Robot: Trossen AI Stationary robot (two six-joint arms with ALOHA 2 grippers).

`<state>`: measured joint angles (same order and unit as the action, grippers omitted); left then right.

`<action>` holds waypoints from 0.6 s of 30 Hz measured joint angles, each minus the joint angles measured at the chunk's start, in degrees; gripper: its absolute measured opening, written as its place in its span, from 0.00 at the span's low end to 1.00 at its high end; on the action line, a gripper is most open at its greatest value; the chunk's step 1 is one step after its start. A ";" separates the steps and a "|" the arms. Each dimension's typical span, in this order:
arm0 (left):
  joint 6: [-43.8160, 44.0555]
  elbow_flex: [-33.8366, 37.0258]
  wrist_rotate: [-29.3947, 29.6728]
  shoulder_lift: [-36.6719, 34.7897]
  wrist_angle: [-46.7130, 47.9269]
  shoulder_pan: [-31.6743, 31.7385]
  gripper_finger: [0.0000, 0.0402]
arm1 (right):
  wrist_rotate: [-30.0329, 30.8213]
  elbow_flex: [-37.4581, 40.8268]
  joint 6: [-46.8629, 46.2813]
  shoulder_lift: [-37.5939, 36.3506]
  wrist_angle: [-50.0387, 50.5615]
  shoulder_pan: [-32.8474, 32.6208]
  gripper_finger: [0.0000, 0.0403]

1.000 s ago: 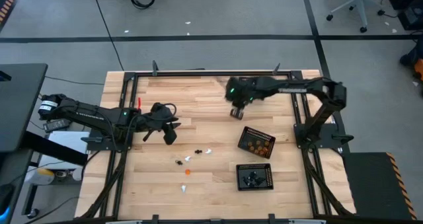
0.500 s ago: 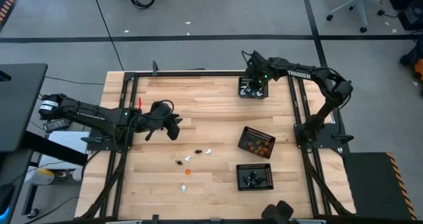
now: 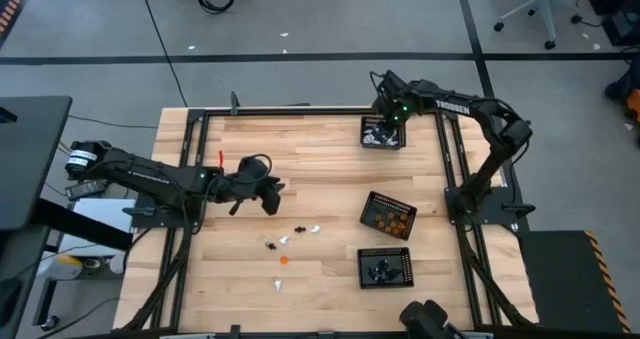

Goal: Sort Halloween decoration
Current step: Put the white ghost toy into the top black bin

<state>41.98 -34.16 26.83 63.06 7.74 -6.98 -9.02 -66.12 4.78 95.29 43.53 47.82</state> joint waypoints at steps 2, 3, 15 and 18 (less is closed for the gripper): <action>-0.01 -0.01 -1.10 0.05 -0.29 0.00 0.31 | 0.23 -1.74 -0.18 -0.34 1.76 -0.62 0.37; -0.01 0.01 -1.59 0.03 -0.30 0.00 0.31 | 0.32 -2.80 -0.12 -0.45 2.88 -1.32 0.38; -4.19 0.00 -19.14 -0.13 4.37 0.00 0.31 | 2.18 -8.88 -8.87 -0.47 0.05 -28.11 0.39; -4.26 -0.01 -23.91 -0.13 8.94 -0.17 0.31 | 1.48 -8.88 -8.94 -0.47 -5.00 -34.52 0.39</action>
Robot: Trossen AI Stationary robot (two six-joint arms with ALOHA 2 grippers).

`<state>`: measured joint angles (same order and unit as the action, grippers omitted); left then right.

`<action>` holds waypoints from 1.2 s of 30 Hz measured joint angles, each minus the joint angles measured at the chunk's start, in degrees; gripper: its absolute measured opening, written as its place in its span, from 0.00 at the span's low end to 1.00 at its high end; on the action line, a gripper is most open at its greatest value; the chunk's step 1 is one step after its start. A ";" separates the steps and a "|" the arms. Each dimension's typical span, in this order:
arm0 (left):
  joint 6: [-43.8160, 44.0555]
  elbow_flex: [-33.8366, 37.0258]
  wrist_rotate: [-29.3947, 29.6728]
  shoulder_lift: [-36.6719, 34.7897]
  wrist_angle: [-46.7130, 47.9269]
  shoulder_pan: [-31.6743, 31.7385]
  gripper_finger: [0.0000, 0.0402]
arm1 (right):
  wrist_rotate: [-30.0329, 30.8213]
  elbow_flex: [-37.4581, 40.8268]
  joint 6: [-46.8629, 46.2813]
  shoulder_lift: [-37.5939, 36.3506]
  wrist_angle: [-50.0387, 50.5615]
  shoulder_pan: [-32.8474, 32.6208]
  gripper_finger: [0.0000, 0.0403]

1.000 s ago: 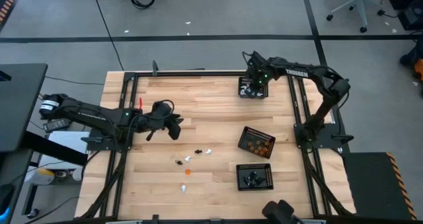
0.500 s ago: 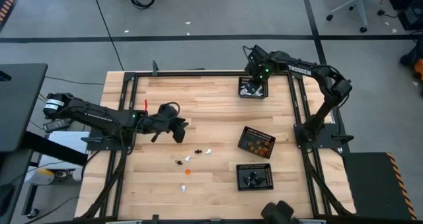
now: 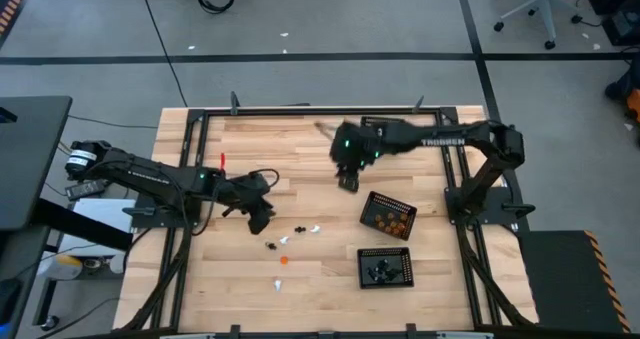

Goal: Sort Halloween decoration
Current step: Put the white ghost toy into the top black bin

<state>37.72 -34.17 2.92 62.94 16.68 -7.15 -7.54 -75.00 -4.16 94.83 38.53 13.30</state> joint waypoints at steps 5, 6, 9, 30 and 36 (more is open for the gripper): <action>-3.13 0.00 0.46 0.02 5.01 -3.29 0.31 | 1.75 -0.09 -0.36 1.80 -7.17 -9.42 0.39; -3.79 0.00 1.54 0.02 4.84 -4.50 0.31 | 1.56 -0.09 -0.93 2.93 -8.10 -10.78 0.39; -5.78 0.00 7.08 0.01 3.33 -8.73 0.31 | -0.97 -0.07 -3.39 7.21 -11.48 -13.92 0.42; -4.93 0.00 17.03 0.02 -0.03 -17.19 0.31 | 6.13 0.01 -0.08 20.61 -22.54 -21.47 0.62; -4.53 0.01 18.03 0.00 -0.27 -17.17 0.31 | 5.57 0.01 1.50 22.33 -23.25 -21.05 0.59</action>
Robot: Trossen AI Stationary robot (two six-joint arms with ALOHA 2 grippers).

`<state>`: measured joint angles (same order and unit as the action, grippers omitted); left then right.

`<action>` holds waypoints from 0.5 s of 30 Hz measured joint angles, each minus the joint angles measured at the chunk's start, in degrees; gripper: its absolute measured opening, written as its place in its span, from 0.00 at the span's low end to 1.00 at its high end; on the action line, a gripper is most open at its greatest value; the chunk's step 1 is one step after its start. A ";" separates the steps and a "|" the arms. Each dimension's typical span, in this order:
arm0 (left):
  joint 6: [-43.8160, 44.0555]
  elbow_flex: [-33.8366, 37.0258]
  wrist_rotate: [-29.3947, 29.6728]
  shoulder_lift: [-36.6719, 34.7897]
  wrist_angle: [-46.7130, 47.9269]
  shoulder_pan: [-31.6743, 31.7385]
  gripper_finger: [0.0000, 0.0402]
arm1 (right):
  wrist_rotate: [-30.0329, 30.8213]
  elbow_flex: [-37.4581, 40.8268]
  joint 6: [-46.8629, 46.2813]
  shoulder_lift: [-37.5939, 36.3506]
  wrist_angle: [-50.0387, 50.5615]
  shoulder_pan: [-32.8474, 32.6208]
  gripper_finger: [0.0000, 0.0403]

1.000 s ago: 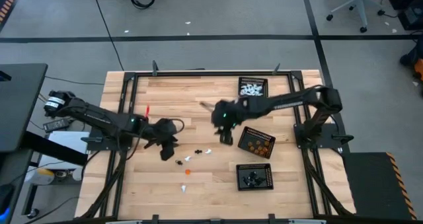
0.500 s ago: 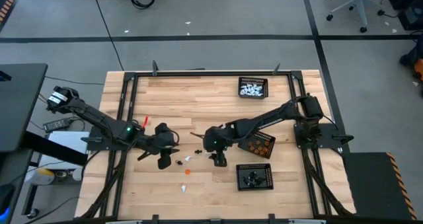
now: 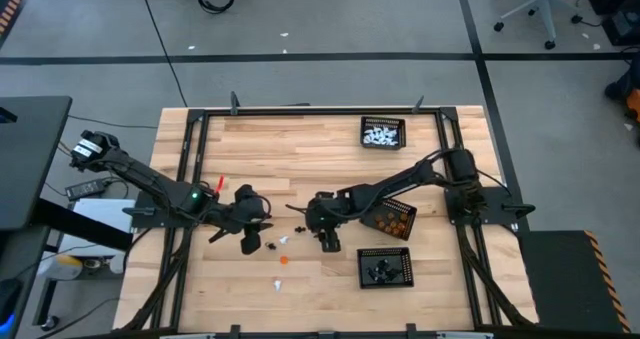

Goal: Sort Halloween decoration
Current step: Put the white ghost toy into the top black bin

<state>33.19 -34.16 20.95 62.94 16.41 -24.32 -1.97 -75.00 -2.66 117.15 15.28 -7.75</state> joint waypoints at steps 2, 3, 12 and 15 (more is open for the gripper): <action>0.11 0.01 0.27 0.02 -0.07 0.00 0.31 | -0.46 -0.02 0.04 1.25 -0.63 0.04 0.58; 0.42 0.01 0.40 0.00 -0.37 0.00 0.31 | -0.59 -0.05 0.02 1.69 -0.93 0.02 0.58; 1.27 0.01 0.42 0.00 -1.57 -0.02 0.31 | 0.89 -0.29 0.05 2.78 -1.19 -0.42 0.48; 1.27 0.01 0.42 0.00 -1.54 -0.02 0.31 | 0.83 -0.27 0.72 2.81 -0.83 -0.41 0.41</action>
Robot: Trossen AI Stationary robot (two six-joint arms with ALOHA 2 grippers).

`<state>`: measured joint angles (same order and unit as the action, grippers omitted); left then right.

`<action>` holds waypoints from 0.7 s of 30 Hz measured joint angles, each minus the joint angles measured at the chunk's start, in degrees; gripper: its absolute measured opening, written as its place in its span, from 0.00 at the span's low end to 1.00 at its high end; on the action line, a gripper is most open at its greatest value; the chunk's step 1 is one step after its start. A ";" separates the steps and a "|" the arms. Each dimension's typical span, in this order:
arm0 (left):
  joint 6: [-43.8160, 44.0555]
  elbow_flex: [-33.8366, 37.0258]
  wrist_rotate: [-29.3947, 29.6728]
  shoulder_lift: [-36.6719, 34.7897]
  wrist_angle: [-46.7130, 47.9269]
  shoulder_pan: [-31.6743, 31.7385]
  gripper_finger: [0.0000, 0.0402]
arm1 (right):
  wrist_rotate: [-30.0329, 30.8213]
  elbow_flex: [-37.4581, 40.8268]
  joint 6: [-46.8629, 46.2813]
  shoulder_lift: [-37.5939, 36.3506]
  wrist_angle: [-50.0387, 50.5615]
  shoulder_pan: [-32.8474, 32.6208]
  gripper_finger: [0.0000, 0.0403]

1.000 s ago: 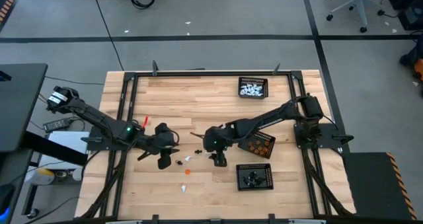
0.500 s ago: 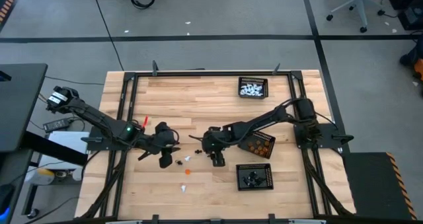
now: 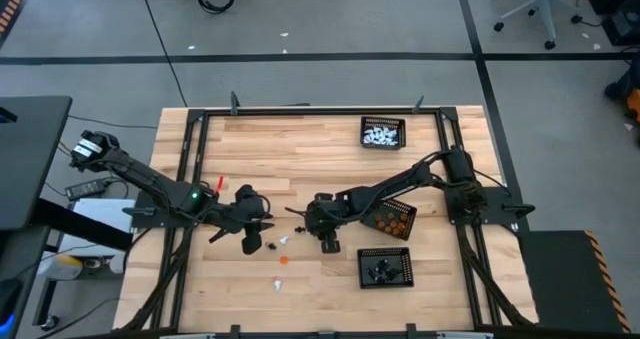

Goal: Sort Halloween decoration
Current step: Put the white ghost toy into the top black bin

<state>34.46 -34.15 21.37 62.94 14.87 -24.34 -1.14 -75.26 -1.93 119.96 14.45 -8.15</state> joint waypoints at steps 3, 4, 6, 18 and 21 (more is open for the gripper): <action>0.01 0.00 0.00 0.00 0.18 0.00 0.31 | -0.19 0.04 0.02 0.04 0.44 -0.01 0.33; 0.04 0.00 0.00 0.00 0.32 0.00 0.31 | -0.19 0.04 0.04 0.07 0.52 -0.01 0.31; 0.07 0.00 0.00 0.00 0.46 0.00 0.31 | -0.19 0.04 0.04 0.06 0.60 -0.01 0.26; -0.14 0.00 0.02 0.00 1.35 0.00 0.31 | -0.19 0.26 0.14 -1.51 2.93 0.66 0.16; -0.20 0.00 0.02 0.00 1.40 0.00 0.31 | -0.38 0.33 -0.12 -2.02 3.85 0.81 0.16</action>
<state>34.26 -34.15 21.39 62.94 16.27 -24.34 -1.51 -74.94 -2.05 117.94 18.30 -7.34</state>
